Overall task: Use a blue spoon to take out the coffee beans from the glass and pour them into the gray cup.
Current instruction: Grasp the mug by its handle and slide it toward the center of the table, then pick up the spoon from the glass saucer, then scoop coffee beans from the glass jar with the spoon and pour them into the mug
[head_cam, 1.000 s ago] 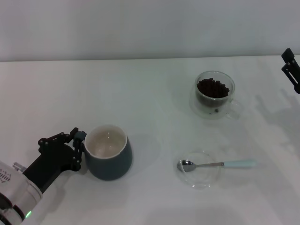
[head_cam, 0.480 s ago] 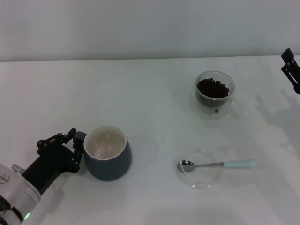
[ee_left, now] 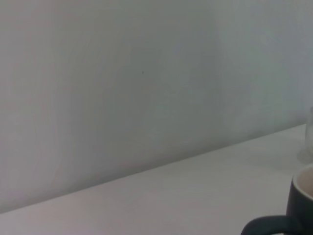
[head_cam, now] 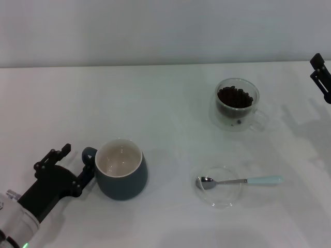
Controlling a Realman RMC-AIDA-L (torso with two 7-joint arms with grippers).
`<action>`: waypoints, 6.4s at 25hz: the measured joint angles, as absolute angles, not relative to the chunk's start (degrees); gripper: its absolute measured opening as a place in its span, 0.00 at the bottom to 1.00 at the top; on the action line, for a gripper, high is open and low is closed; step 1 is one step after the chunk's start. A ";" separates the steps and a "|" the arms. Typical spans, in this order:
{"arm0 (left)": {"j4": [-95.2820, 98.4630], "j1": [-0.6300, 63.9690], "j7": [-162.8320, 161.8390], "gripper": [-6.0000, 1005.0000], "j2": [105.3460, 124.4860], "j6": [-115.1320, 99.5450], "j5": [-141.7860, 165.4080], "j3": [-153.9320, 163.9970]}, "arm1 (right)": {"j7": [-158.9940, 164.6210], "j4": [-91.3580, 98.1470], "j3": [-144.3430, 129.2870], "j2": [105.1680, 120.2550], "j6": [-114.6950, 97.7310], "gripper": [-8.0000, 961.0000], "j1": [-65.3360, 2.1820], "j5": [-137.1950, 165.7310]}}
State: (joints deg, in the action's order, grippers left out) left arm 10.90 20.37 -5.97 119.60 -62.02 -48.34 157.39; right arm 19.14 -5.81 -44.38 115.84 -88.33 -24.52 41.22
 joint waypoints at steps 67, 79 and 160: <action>7.41 14.91 -13.36 0.79 119.27 -79.68 -69.70 154.15 | 42.42 -29.23 -32.84 115.53 -87.09 0.67 -14.52 62.93; 7.39 15.61 -13.36 0.79 119.26 -79.69 -69.70 154.16 | 42.57 -30.52 -30.94 115.73 -84.91 0.67 -14.69 66.53; 7.97 16.16 -12.13 0.78 119.52 -72.14 -74.47 154.07 | 83.72 36.71 -52.83 114.83 -67.18 0.16 -27.29 78.48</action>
State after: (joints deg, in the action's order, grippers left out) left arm 7.97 16.16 -12.13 119.52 -72.14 -74.47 154.07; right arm 83.72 36.71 -52.83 114.83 -67.18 -27.29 78.48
